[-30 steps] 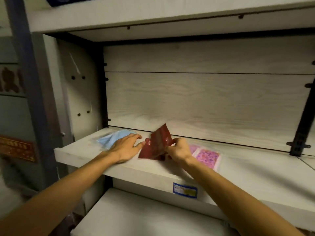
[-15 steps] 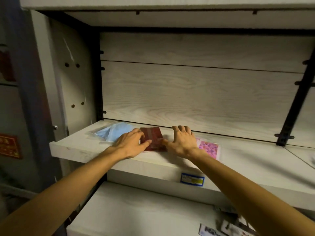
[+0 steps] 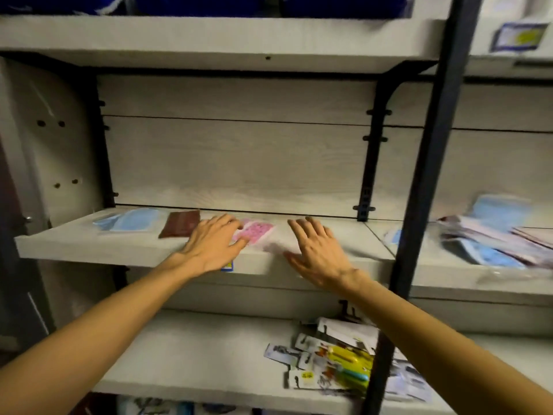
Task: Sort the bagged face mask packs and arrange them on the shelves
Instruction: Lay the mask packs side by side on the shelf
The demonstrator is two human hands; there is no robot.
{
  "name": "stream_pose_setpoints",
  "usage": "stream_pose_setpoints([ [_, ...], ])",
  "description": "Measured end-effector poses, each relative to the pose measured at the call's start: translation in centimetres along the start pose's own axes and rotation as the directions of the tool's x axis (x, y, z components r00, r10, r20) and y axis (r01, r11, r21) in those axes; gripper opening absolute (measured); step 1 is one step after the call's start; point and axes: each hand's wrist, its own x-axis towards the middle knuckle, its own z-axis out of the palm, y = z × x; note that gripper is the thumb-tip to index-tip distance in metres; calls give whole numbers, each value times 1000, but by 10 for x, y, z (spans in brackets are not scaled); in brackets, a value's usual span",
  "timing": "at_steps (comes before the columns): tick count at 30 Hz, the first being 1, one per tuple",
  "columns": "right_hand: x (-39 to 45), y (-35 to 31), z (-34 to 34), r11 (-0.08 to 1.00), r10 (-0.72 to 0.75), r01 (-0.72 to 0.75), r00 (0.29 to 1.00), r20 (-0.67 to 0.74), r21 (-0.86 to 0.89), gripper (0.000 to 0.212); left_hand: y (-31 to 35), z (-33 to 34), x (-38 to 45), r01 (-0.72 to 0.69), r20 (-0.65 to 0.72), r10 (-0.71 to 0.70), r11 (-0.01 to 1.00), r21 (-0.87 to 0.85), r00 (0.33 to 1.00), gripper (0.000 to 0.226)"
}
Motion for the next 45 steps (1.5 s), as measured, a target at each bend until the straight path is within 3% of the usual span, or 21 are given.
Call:
stream_pose_setpoints([
  [5,-119,73,-45,1000,-2,2,1000,-5,-13,66,139,7,-20,-169,-86,162,981,-92,983,45],
  [9,-194,132,-84,987,145,-147,989,38,65,57,240,4,-22,-456,-152,445,889,-44,883,44],
  [13,-252,192,-113,930,362,-362,932,13,69,62,334,3,0,-603,-129,596,797,-26,793,44],
  [18,-312,255,-126,864,503,-503,864,-17,-21,63,410,14,40,-597,-77,595,802,-7,800,44],
  [28,-328,389,-120,825,545,-545,837,-43,-149,59,500,60,153,-535,-52,534,845,-5,844,39],
  [32,-305,459,-114,824,542,-531,840,1,-198,60,535,83,209,-491,5,491,871,7,871,41],
  [42,-241,576,-82,756,655,-640,738,164,-137,66,571,126,300,-361,152,374,927,-102,915,49],
  [45,-236,599,-66,740,668,-663,706,234,-110,59,586,137,311,-318,170,337,939,-128,926,57],
])
